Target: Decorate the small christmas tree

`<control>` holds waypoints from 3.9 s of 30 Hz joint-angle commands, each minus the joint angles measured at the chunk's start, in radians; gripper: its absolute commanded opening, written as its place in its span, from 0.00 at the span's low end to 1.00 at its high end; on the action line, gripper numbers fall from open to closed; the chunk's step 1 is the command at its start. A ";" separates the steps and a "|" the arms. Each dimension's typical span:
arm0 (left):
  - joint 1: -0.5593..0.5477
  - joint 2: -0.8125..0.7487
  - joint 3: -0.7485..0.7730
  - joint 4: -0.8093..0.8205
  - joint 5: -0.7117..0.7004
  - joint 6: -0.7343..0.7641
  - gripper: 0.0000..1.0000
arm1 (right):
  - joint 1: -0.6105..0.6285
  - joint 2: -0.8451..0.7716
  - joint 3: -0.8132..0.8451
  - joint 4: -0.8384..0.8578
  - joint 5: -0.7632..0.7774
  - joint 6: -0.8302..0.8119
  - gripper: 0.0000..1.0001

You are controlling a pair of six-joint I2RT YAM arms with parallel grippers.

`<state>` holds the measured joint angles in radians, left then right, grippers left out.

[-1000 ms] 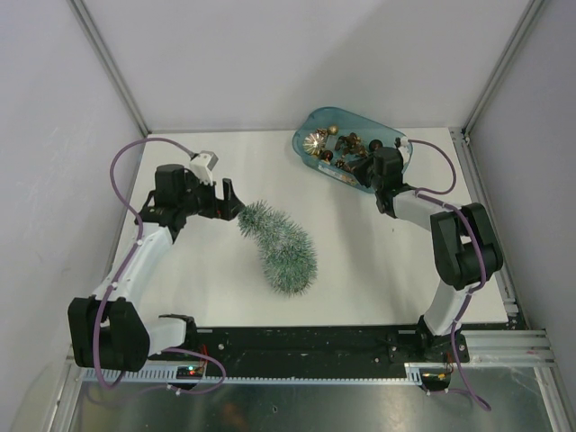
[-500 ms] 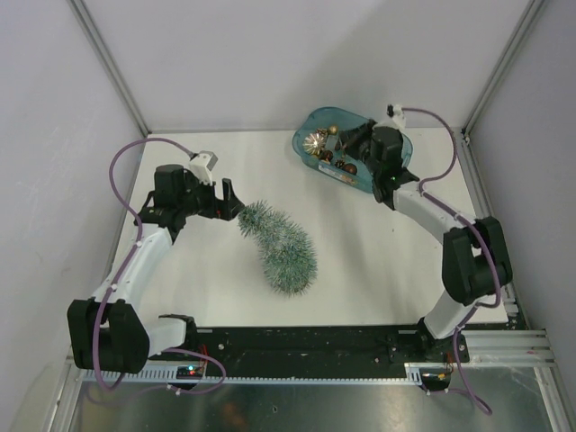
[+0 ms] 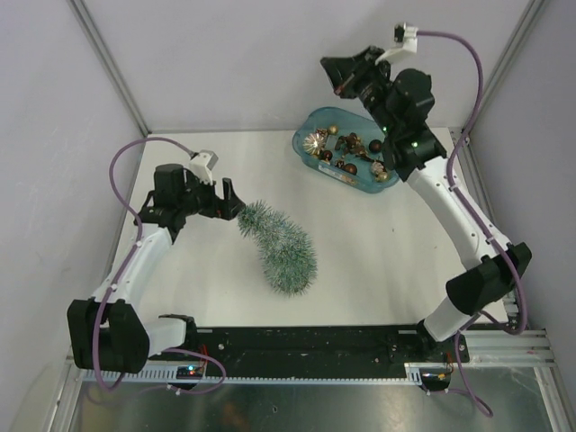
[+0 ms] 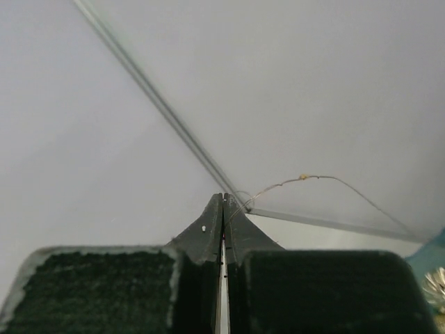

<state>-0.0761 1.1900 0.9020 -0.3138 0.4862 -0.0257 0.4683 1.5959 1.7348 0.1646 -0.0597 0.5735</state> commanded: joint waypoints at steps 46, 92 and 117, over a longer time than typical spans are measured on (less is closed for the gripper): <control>-0.321 0.980 0.926 0.821 0.337 -0.063 1.00 | -0.037 0.135 0.559 0.057 -0.679 0.344 0.00; -0.126 0.542 0.971 0.823 0.570 -0.154 0.00 | -0.186 -0.274 0.070 -0.001 -0.610 0.247 0.00; 0.019 -0.287 -0.110 0.343 0.462 0.286 0.00 | -0.146 -0.231 -0.201 -0.438 -0.642 -0.161 0.00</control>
<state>-0.0700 0.9394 0.8005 0.0776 1.0058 0.1799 0.2901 1.3895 1.5406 -0.1230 -0.7712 0.6254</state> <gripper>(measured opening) 0.008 0.009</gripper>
